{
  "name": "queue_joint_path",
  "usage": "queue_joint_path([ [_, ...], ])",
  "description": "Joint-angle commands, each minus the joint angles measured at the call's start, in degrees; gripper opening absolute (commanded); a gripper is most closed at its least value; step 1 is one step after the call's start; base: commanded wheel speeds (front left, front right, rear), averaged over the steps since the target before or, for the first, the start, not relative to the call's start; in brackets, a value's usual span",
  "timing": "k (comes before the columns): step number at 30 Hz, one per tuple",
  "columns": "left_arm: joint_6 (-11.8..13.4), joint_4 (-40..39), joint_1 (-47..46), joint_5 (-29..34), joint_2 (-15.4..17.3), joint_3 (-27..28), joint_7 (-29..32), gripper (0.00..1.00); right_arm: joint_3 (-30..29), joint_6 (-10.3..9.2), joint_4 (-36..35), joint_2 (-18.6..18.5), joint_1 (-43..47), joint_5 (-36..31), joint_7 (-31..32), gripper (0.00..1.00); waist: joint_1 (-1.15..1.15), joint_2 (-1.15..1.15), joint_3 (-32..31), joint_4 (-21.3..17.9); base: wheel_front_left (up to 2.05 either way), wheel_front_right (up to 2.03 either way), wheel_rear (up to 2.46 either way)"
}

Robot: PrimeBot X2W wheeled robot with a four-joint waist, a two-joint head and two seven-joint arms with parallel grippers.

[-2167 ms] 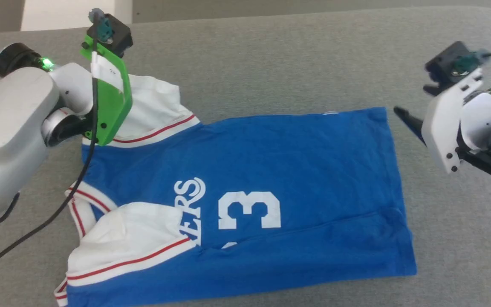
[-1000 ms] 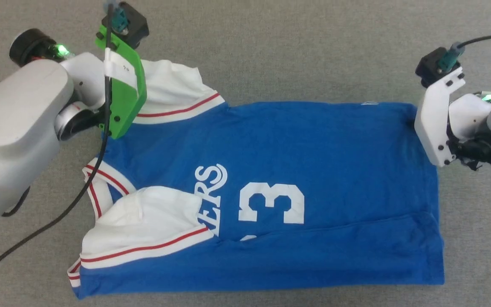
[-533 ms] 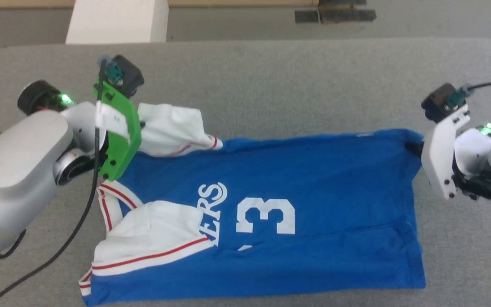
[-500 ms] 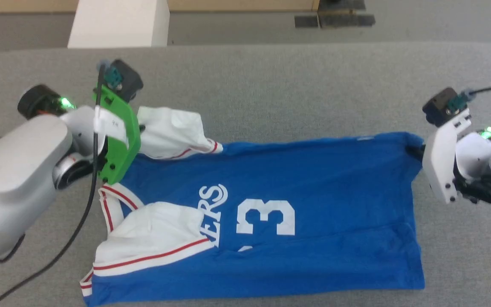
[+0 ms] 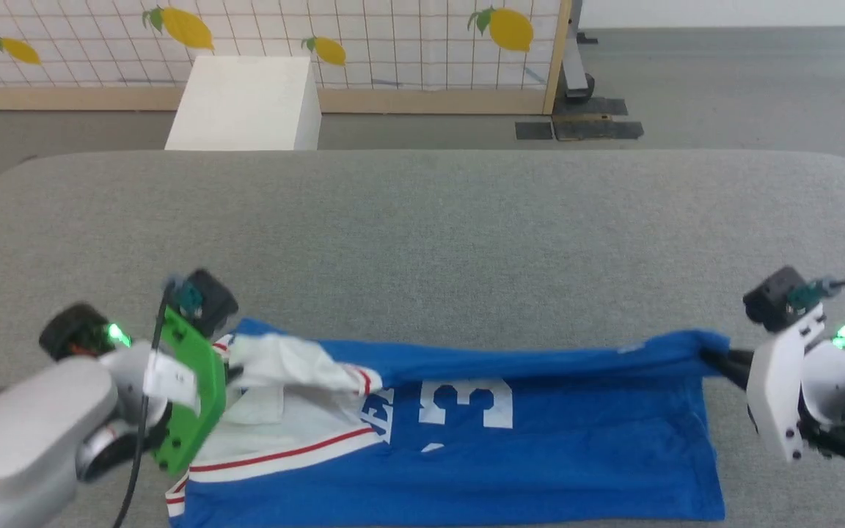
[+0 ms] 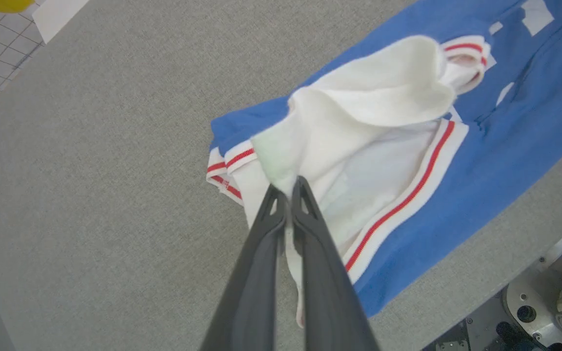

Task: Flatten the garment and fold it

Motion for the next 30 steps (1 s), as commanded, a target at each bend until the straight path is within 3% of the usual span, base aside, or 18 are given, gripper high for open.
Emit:
queue_joint_path([
  [1,0.81,-0.63,2.38,-0.64,0.4,-0.06,-0.51,0.0,-0.3,-0.1,-0.53,-0.18,1.91,-0.12,-0.34,0.0,0.0,-0.01,-0.32,0.45,0.0,0.0,0.0],
  [8,2.78,-0.44,9.19,-2.35,-1.2,-0.06,-2.03,0.0,-2.28,-0.1,-0.82,0.5,7.42,0.39,0.74,0.0,0.0,-0.01,1.49,0.67,0.0,0.0,0.0],
  [14,2.57,3.4,11.61,-3.34,-2.9,0.13,-3.35,0.0,-3.36,-0.1,0.45,2.75,8.95,-0.26,0.64,0.0,0.0,-0.01,2.95,0.62,0.0,0.0,0.0],
  [15,2.61,3.9,11.91,-4.22,-3.36,0.41,-3.45,0.22,-4.01,-0.1,0.65,3.09,8.97,-0.62,-0.14,0.0,0.0,-0.01,2.94,0.71,0.0,0.0,0.0],
  [16,2.77,4.21,11.92,-4.46,-3.64,0.82,-4.15,0.85,-4.32,-0.1,0.68,3.28,9.09,-1.13,-0.56,0.37,0.0,-0.01,2.76,0.78,0.0,0.0,0.0],
  [17,3.04,4.41,11.83,-4.26,-3.77,1.23,-5.16,1.0,-4.4,-0.1,0.5,3.2,9.14,-1.79,-0.85,1.0,0.0,-0.01,2.47,0.81,0.0,0.0,0.0],
  [20,4.06,3.85,11.73,-2.9,-3.56,2.66,-9.7,1.0,-5.85,-0.1,-0.87,2.38,9.44,-3.16,-2.12,1.0,0.0,-0.01,1.04,0.82,0.0,0.0,0.0],
  [23,7.19,2.64,11.83,0.17,-2.66,4.23,-15.7,1.0,-7.97,-0.1,-3.71,0.57,9.88,-4.24,-2.83,1.0,0.0,-0.01,-0.33,0.75,0.0,0.0,0.0],
  [27,13.91,0.55,12.88,4.2,-1.95,6.86,-24.79,1.0,-13.23,-0.1,-8.56,-2.12,11.17,-5.43,-3.29,1.0,0.0,-0.01,-1.11,0.8,0.0,0.0,0.0],
  [30,21.12,-0.63,13.98,7.13,-2.32,9.61,-32.49,1.0,-18.15,-0.1,-11.33,-3.7,13.25,-6.28,-2.52,1.0,0.0,-0.01,-0.97,1.07,0.0,0.0,0.0],
])
